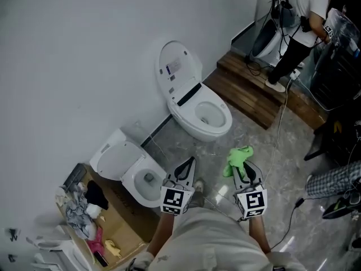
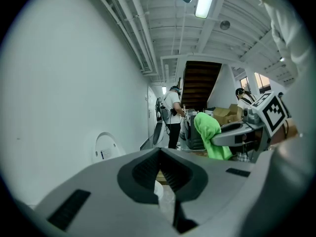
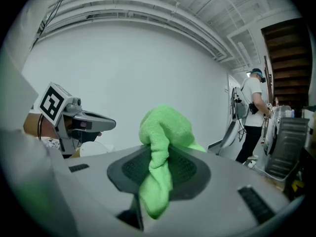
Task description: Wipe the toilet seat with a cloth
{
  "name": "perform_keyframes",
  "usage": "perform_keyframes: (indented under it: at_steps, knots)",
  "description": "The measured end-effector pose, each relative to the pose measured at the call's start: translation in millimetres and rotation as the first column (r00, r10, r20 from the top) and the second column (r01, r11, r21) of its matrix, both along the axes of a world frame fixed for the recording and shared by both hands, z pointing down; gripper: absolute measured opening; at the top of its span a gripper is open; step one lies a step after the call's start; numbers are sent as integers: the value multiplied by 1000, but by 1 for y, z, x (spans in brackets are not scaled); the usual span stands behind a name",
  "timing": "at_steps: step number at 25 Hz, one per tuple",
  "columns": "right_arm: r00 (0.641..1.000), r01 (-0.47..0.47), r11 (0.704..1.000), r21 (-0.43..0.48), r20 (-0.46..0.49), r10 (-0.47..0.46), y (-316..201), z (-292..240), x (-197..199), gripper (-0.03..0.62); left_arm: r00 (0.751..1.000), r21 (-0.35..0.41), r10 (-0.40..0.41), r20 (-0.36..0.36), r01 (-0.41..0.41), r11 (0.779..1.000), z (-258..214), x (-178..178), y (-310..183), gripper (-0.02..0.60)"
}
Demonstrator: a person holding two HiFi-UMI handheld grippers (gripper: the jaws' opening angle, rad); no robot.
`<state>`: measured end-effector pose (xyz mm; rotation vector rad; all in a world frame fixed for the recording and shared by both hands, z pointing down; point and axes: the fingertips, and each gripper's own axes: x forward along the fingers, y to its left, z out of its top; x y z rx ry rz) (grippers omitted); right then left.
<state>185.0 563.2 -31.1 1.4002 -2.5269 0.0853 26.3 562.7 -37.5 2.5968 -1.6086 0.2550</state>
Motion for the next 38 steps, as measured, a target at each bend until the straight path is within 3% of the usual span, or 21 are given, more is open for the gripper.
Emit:
perform_keyframes:
  at_steps: [12, 18, 28, 38]
  knots:
    - [999, -30, 999, 14, -10, 30, -113, 8, -46, 99, 999, 0, 38, 21, -38, 999, 5, -42, -115, 12]
    - [999, -51, 998, 23, -15, 52, -145, 10, -65, 99, 998, -4, 63, 8, -63, 998, 12, -56, -152, 12]
    - [997, -74, 997, 24, -28, 74, -198, 14, -64, 100, 997, -5, 77, -10, -77, 997, 23, -58, -208, 12]
    - [999, -4, 1000, -30, -41, 3, -285, 41, -53, 99, 1000, -12, 21, -20, -21, 1000, 29, -52, -285, 12]
